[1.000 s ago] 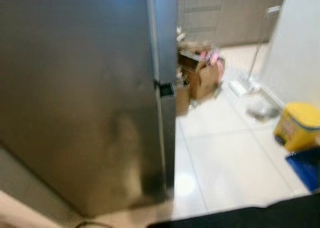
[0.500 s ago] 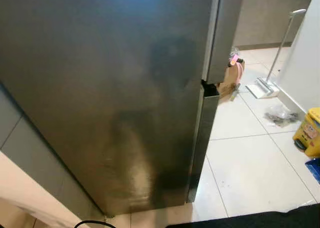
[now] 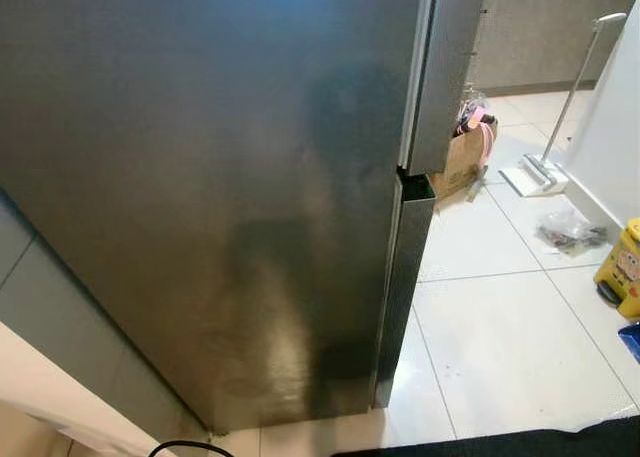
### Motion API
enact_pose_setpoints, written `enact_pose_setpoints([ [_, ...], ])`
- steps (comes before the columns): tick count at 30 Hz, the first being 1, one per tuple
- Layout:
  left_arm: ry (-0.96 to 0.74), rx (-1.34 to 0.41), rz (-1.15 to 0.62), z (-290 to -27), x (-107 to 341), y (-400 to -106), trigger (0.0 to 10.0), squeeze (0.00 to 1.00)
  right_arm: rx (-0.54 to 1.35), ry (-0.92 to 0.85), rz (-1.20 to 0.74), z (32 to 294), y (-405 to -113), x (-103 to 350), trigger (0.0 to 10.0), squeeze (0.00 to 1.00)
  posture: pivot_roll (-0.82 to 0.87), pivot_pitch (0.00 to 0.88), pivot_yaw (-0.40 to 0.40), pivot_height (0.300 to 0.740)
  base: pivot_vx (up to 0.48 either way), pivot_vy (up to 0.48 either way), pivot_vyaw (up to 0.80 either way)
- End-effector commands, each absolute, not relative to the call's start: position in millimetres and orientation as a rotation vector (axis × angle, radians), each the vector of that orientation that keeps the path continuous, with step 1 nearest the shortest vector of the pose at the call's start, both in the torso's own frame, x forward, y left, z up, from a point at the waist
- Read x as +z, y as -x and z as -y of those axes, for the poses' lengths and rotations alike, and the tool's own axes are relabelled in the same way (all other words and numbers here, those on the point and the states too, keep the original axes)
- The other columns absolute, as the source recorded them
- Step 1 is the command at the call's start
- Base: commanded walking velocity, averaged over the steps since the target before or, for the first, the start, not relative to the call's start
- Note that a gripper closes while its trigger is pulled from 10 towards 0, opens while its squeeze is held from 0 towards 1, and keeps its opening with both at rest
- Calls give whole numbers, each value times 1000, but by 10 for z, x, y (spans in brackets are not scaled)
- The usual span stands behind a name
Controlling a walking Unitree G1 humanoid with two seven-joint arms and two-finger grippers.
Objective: Restocking fridge
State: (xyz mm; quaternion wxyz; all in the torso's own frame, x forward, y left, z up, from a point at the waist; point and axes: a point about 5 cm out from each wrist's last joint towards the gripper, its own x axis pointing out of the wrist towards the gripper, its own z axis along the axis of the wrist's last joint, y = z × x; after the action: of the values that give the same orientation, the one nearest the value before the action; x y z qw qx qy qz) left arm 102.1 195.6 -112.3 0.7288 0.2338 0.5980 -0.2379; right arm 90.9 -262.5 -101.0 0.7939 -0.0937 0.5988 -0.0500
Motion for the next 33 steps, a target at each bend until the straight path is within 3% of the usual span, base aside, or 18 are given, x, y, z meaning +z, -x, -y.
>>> enact_pose_setpoints([
  [1, -504, -524, -1271, -1885, -1104, -1124, 10000, 0, -126, 196, -1283, 2654, -903, -1002, 10000, 0, -33, 0, 24, 740, 0, 0, 0],
  [9, -500, -525, -1274, -1879, -1106, -1119, 10000, 0, -172, 194, -1229, 2767, -922, -955, 10000, 0, -33, 0, 21, 740, 0, 0, 0],
  [25, -502, -523, -1272, -1884, -1109, -1106, 10000, 0, -199, 280, -930, 2982, -1785, -541, 10000, 0, -35, 0, 17, 740, 0, 0, 0],
  [33, -500, -493, -1265, -1900, -1105, -1120, 10000, 0, -154, 308, -920, 2912, -1852, -536, 10000, 0, -27, 0, 8, 740, 0, -300, 0],
])
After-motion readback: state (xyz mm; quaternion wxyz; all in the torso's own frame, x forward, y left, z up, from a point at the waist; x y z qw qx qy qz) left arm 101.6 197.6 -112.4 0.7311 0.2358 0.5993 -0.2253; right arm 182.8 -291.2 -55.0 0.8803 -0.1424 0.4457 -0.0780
